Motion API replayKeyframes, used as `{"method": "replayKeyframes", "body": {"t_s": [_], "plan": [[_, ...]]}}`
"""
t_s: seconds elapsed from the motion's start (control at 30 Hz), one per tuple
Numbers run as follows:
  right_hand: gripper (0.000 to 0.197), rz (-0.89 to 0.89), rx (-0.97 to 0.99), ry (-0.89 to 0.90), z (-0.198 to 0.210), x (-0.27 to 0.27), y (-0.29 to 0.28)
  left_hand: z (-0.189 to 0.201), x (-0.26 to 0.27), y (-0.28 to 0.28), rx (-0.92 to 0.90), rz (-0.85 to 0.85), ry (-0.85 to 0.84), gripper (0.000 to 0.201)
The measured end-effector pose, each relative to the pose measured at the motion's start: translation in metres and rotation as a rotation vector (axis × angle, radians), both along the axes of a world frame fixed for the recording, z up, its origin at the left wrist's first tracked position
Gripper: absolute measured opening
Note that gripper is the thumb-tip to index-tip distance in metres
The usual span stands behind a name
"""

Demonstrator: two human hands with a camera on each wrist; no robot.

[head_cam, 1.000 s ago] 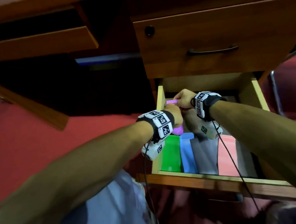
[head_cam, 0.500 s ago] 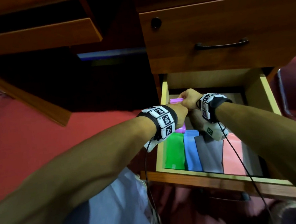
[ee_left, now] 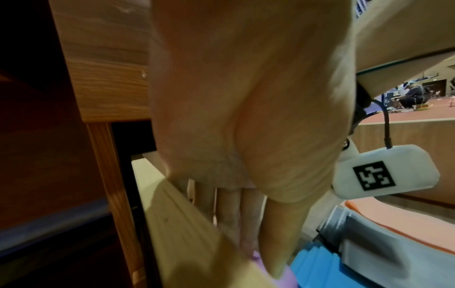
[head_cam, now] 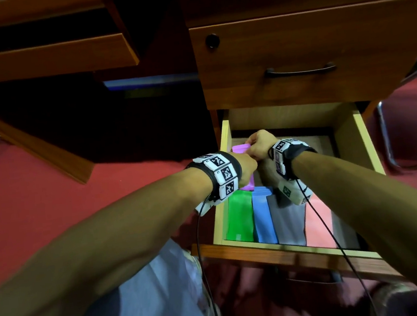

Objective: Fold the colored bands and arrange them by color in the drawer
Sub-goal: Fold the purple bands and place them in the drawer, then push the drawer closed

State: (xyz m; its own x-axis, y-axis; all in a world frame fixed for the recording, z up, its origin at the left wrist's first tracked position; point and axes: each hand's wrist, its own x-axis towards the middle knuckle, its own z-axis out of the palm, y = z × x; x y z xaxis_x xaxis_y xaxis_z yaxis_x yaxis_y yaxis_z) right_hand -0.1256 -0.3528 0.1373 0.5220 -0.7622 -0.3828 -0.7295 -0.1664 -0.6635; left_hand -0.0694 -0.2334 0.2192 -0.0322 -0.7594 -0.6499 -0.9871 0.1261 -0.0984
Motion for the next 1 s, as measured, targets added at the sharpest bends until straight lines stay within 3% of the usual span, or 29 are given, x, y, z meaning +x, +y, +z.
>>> {"method": "replayKeyframes", "body": {"t_s": [0.1,0.2,0.3,0.4,0.57,0.73,0.9,1.0], "plan": [[0.038,0.041,-0.023,-0.059,0.001,-0.006,0.0,0.004,0.0,-0.002,-0.013,-0.033,-0.002,0.028],[0.034,0.121,-0.117,-0.024,0.002,-0.01,0.0,0.001,-0.001,-0.002,0.025,-0.037,-0.035,0.021],[0.042,0.161,-0.063,0.016,0.004,-0.014,-0.001,0.002,-0.003,-0.001,0.034,-0.035,-0.046,0.005],[0.051,0.2,-0.062,0.022,0.016,-0.019,0.001,0.009,0.002,0.001,-0.024,-0.024,-0.014,0.012],[0.024,0.211,-0.074,0.031,0.054,-0.043,0.013,0.024,0.014,0.01,-0.197,0.025,0.114,0.028],[0.012,0.255,-0.096,0.017,0.109,-0.088,0.046,0.063,0.008,0.044,-0.314,0.049,0.314,0.031],[0.013,0.446,-0.194,0.07,0.152,-0.146,0.098,0.087,-0.007,0.105,-0.269,0.074,0.523,0.035],[0.03,0.541,-0.259,0.097,0.169,-0.178,0.133,0.088,-0.022,0.14,-0.202,0.052,0.513,0.045]]}}
